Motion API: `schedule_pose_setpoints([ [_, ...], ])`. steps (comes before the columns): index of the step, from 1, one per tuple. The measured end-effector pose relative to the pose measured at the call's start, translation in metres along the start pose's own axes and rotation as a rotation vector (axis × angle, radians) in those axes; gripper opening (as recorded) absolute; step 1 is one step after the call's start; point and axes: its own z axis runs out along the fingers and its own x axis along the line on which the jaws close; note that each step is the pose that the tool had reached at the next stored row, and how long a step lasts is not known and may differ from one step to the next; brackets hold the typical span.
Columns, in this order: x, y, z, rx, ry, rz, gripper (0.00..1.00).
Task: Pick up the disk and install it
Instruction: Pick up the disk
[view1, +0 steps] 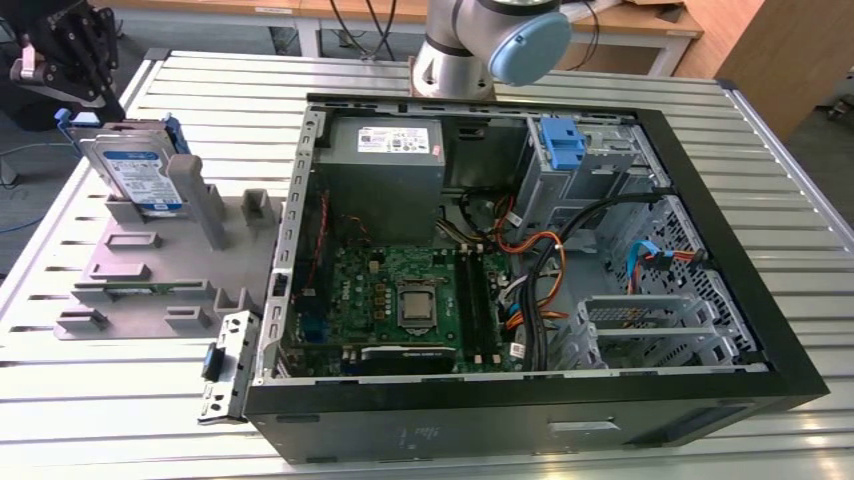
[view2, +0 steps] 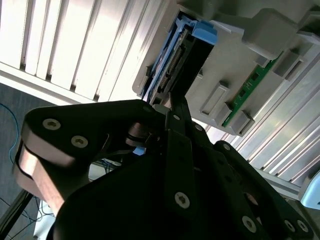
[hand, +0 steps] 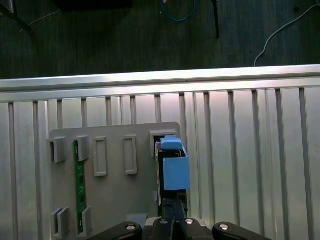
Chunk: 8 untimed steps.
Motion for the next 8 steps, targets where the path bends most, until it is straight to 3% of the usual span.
schedule_pose_setpoints([
  [5, 0.0000, -0.0001, 0.0000, 0.0000, 0.0000, 0.000, 0.11],
  [8, 0.0000, -0.0001, 0.0000, 0.0000, 0.0000, 0.000, 0.29],
])
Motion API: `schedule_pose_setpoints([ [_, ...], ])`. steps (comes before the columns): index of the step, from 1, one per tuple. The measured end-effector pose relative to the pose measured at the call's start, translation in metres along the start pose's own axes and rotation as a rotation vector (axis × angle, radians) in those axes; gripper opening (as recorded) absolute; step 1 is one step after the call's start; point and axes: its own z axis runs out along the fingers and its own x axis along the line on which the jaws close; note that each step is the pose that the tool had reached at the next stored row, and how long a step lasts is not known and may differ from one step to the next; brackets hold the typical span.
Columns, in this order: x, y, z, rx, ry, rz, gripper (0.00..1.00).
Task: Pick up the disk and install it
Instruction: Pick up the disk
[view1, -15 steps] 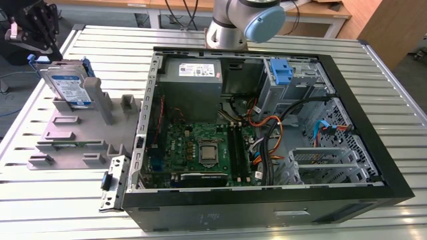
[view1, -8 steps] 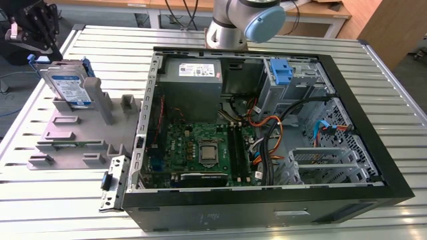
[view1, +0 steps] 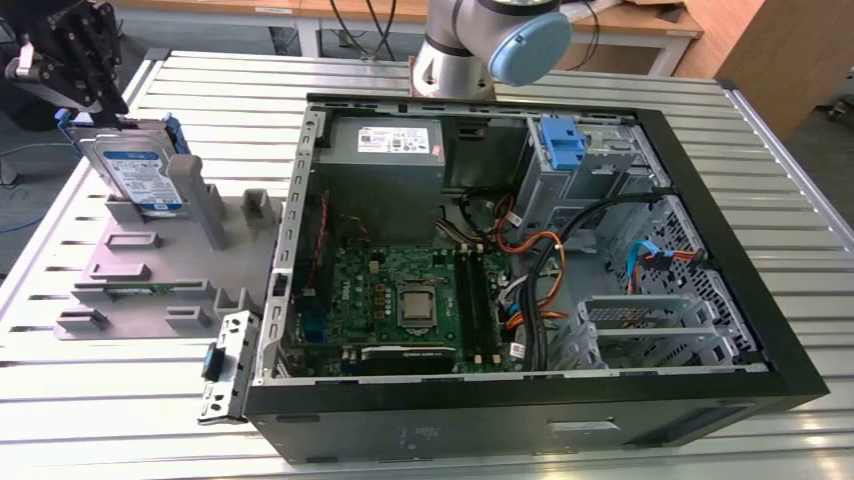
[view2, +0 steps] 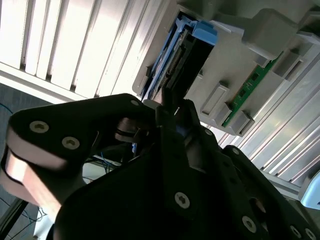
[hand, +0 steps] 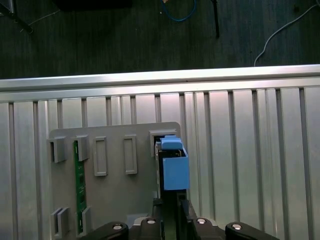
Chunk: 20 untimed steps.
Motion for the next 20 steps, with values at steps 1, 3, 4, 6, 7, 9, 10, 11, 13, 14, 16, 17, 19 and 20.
schedule_pose_setpoints([
  [1, 0.0000, 0.0000, 0.0000, 0.0000, 0.0000, 0.000, 0.29],
  [3, 0.0000, 0.0000, 0.0000, 0.0000, 0.0000, 0.000, 0.35],
  [4, 0.0000, 0.0000, 0.0000, -0.0001, 0.0000, 0.000, 0.41],
  [6, 0.0000, -0.0001, 0.0000, -0.0001, 0.0000, 0.000, 0.47],
  [7, 0.0000, -0.0001, 0.0000, 0.0000, 0.0000, 0.000, 0.52],
  [9, 0.0000, -0.0001, 0.0000, -0.0001, 0.0000, 0.000, 0.58],
  [10, 0.0000, -0.0001, 0.0000, 0.0000, 0.0000, 0.000, 0.58],
  [11, 0.0000, -0.0002, 0.0000, -0.0001, 0.0000, 0.000, 0.64],
  [13, 0.0000, -0.0002, 0.0001, -0.0001, 0.0001, -0.001, 0.64],
  [14, 0.0000, -0.0002, 0.0003, -0.0002, 0.0001, -0.003, 0.64],
  [16, 0.0000, -0.0002, 0.0010, 0.0000, 0.0000, -0.006, 0.64],
  [17, 0.0000, -0.0002, 0.0015, -0.0002, 0.0000, -0.006, 0.64],
  [19, 0.0001, -0.0002, 0.0030, -0.0001, 0.0000, -0.007, 0.64],
  [20, 0.0001, -0.0002, 0.0042, -0.0002, 0.0000, -0.008, 0.64],
])
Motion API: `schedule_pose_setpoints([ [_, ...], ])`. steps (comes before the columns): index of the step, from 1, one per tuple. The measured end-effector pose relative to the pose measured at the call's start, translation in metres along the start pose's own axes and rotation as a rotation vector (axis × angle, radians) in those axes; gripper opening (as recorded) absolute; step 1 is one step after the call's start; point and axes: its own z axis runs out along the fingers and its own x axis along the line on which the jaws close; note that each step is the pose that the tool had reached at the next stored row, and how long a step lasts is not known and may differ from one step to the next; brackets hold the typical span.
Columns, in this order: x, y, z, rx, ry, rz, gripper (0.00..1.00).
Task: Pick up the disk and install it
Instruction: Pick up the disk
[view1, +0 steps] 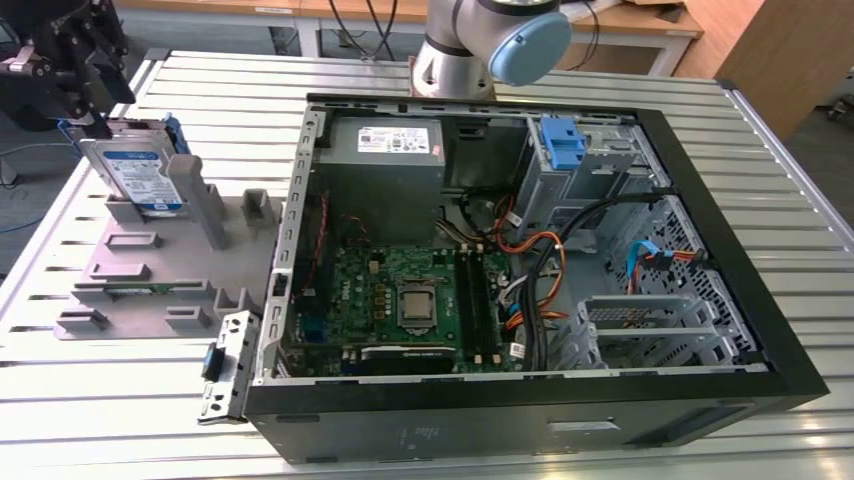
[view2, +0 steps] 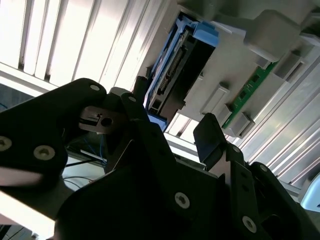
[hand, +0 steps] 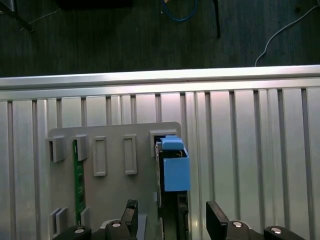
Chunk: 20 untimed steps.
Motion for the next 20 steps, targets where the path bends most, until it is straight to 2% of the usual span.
schedule_pose_setpoints([
  [15, 0.0004, -0.0001, 0.0229, -0.0002, 0.0001, -0.008, 0.64],
  [20, 0.0005, -0.0002, 0.0269, -0.0002, 0.0001, -0.010, 0.64],
])
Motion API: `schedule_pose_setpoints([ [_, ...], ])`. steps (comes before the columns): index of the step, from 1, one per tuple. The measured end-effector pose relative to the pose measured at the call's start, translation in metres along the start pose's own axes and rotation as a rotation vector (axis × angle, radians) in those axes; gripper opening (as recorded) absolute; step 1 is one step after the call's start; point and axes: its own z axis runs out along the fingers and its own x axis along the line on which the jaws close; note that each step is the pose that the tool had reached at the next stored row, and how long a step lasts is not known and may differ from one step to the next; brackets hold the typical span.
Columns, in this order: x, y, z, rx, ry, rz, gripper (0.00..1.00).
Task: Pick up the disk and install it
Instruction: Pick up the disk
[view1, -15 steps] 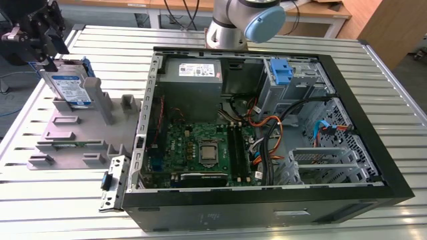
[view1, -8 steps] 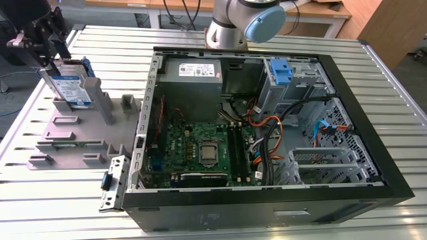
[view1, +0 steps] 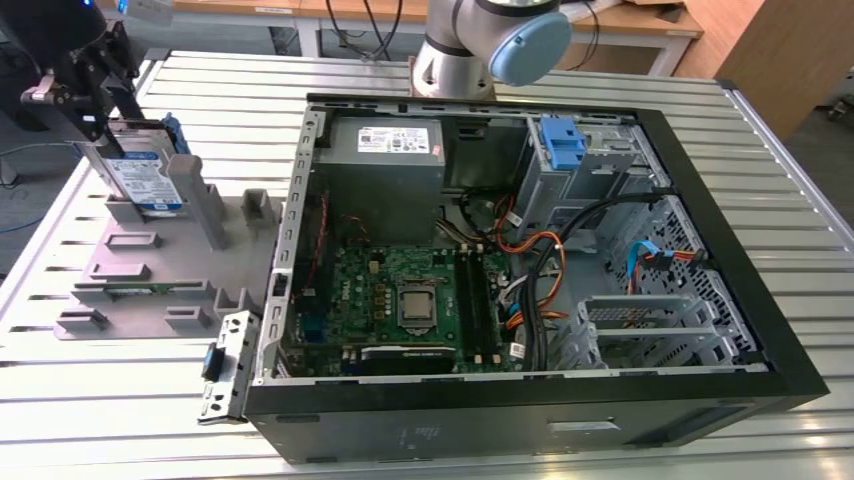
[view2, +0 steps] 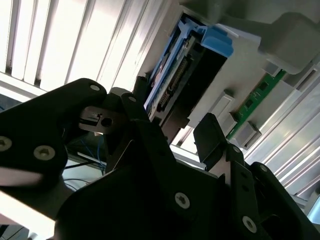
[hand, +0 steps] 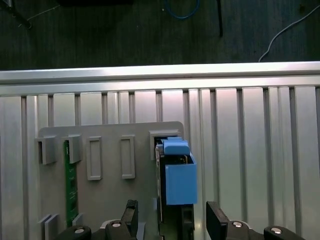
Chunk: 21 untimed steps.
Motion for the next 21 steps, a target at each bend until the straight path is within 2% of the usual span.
schedule_pose_setpoints([
  [8, 0.0000, 0.0000, 0.0008, -0.0008, 0.0003, -0.042, 0.64],
  [21, -0.0002, 0.0000, -0.0001, -0.0007, 0.0002, -0.043, 0.64],
])
